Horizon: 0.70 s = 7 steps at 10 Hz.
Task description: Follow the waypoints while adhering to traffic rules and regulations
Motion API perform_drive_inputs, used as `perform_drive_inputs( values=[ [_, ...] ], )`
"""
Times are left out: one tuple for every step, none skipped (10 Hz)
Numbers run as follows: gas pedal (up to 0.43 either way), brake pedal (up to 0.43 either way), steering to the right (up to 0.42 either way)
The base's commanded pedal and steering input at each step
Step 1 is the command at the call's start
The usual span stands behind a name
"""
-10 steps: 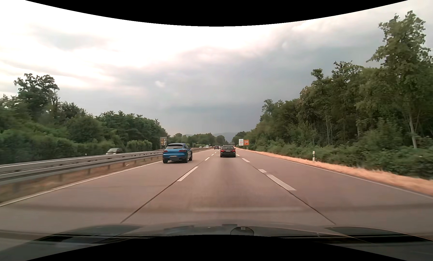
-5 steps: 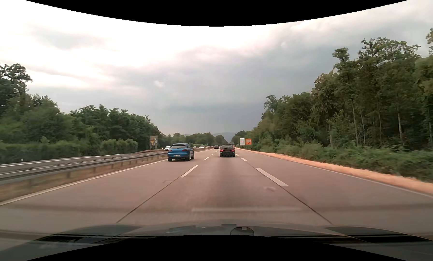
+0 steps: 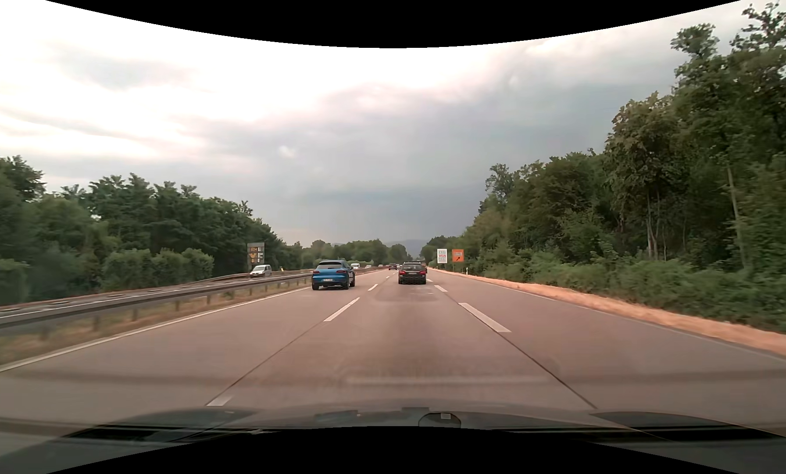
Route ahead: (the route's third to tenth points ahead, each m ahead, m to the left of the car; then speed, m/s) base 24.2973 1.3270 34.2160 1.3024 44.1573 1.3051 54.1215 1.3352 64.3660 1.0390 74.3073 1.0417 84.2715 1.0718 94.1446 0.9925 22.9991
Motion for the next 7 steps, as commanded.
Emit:
perform_drive_inputs(
  values=[
    [0.157, 0.000, 0.000],
    [0.157, 0.000, 0.000],
    [0.157, 0.000, 0.000],
    [0.150, 0.000, 0.000],
    [0.150, 0.000, 0.000],
    [0.138, 0.000, 0.000],
    [0.138, 0.000, 0.000]
  ],
)
